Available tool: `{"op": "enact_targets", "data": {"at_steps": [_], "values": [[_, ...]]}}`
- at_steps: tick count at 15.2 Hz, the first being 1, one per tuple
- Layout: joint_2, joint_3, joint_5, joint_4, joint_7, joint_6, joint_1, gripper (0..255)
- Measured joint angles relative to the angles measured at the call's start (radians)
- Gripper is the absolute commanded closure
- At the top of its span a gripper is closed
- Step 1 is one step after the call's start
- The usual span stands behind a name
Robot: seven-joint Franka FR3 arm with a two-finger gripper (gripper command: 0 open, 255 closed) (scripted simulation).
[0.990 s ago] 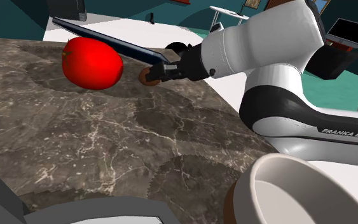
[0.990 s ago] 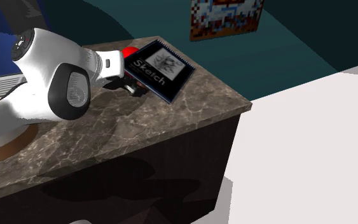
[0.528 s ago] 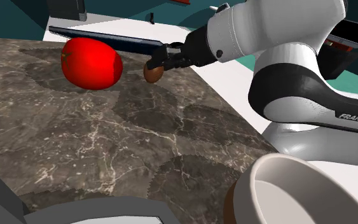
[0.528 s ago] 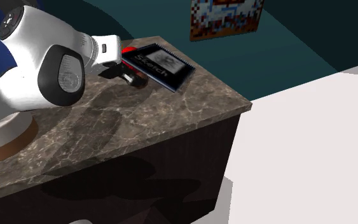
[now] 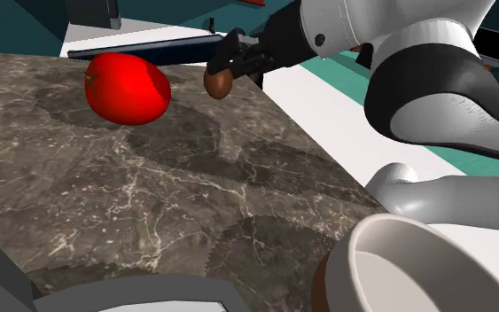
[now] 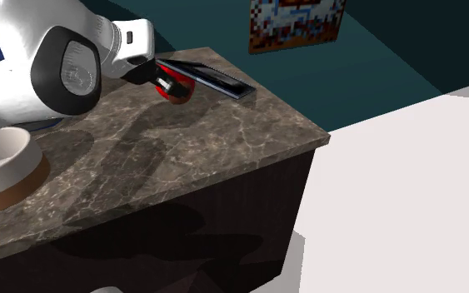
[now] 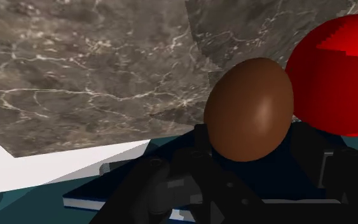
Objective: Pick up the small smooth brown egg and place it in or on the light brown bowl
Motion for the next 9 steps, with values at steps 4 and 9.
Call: {"op": "enact_targets", "data": {"at_steps": [4, 9], "values": [[0.015, -0.016, -0.010, 0.058, -0.010, -0.042, -0.010, 255], [0.038, -0.030, -0.021, 0.135, -0.019, -0.096, -0.025, 255]]}}
